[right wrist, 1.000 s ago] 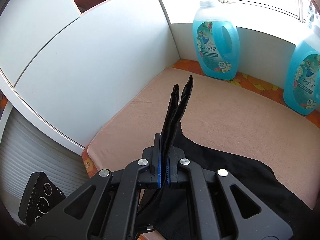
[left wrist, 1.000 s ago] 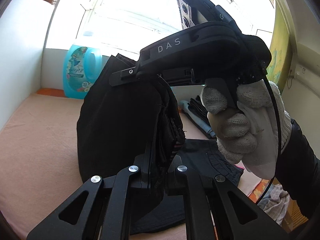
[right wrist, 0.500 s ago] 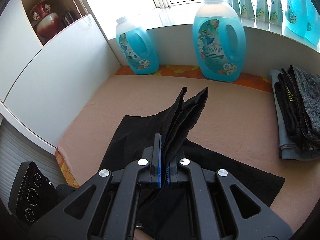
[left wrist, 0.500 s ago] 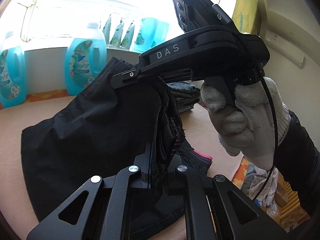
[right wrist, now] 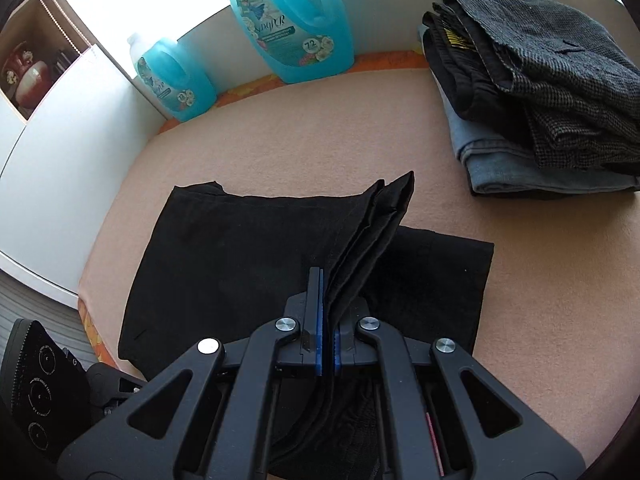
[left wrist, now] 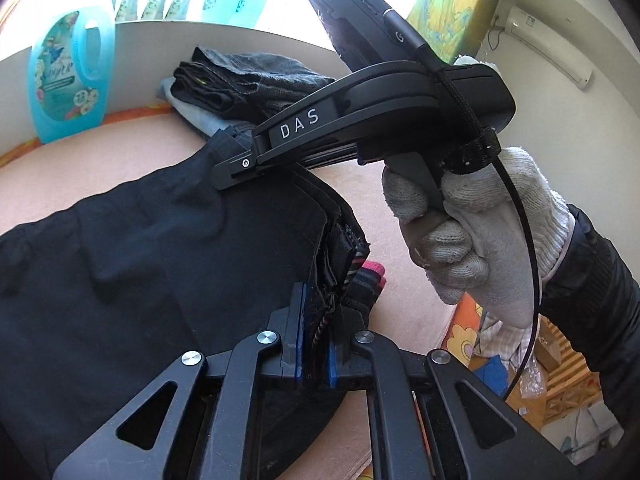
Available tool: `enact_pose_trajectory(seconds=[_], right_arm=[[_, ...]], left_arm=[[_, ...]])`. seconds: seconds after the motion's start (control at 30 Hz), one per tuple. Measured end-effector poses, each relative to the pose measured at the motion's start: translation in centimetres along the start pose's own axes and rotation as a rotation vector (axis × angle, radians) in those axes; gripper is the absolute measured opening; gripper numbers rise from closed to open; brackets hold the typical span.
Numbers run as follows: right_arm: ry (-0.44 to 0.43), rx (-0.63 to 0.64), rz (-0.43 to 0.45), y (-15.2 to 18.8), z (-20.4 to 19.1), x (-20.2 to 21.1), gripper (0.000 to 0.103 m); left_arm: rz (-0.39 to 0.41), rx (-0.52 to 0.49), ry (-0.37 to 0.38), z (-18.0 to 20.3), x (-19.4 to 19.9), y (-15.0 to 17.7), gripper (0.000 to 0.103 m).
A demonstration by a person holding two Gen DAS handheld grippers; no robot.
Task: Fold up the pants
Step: 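Carry the trousers beside the clothes stack, lay them down, open both tools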
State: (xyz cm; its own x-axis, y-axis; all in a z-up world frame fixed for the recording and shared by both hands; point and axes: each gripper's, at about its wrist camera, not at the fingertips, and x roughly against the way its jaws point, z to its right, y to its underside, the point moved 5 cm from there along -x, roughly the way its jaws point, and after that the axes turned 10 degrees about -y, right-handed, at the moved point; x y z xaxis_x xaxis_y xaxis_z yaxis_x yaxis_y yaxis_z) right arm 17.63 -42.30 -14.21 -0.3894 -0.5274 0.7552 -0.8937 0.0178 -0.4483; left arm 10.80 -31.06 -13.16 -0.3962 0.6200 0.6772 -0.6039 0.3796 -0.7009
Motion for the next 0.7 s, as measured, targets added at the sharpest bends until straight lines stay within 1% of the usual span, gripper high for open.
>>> enact_pose_trajectory(seconds=[0.07, 0.13, 0.2, 0.23, 0.3, 0.37, 0.47, 0.57, 0.6, 0.63, 0.67, 0.7], right_arm=[[0.001, -0.009, -0.008, 0.3, 0.6, -0.5, 0.004], [0.009, -0.006, -0.013, 0.5, 1.0, -0.8, 0.004], [0.01, -0.01, -0.013, 0.6, 1.3, -1.2, 0.004], [0.008, -0.011, -0.015, 0.6, 1.4, -1.3, 0.004], [0.005, -0.01, -0.022, 0.6, 1.8, -1.4, 0.004], [0.004, -0.02, -0.025, 0.6, 2.0, -1.5, 0.004], [0.023, -0.009, -0.025, 0.9, 2.0, -1.5, 0.004], [0.066, 0.0, -0.016, 1.0, 2.2, -1.1, 0.005], [0.099, 0.014, -0.01, 1.1, 2.2, -0.8, 0.007], [0.142, 0.037, 0.0, 1.1, 2.3, -0.5, 0.014], [0.182, 0.06, 0.011, 1.1, 2.2, -0.1, 0.015], [0.216, 0.076, 0.016, 1.2, 2.1, 0.2, 0.015]], left_arm=[[-0.018, 0.001, 0.009, 0.1, -0.2, 0.1, 0.007], [-0.029, -0.008, 0.012, 0.4, -0.1, 0.3, 0.014], [-0.058, -0.009, 0.03, 1.2, 0.4, 1.1, 0.02], [-0.068, -0.012, 0.031, 1.7, 0.6, 1.6, 0.022], [-0.07, -0.007, 0.023, 1.5, 1.5, 2.0, 0.03], [-0.058, 0.014, 0.014, 0.6, 2.8, 2.4, 0.033], [-0.027, 0.056, -0.033, -1.6, 5.3, 3.1, 0.035], [-0.003, 0.085, -0.121, -4.4, 7.4, 4.0, 0.035], [0.005, 0.104, -0.144, -5.3, 8.2, 4.4, 0.035], [0.012, 0.127, -0.165, -6.2, 8.9, 4.9, 0.035], [0.017, 0.151, -0.188, -7.1, 9.6, 5.4, 0.035], [0.02, 0.176, -0.212, -8.1, 10.0, 5.9, 0.038]])
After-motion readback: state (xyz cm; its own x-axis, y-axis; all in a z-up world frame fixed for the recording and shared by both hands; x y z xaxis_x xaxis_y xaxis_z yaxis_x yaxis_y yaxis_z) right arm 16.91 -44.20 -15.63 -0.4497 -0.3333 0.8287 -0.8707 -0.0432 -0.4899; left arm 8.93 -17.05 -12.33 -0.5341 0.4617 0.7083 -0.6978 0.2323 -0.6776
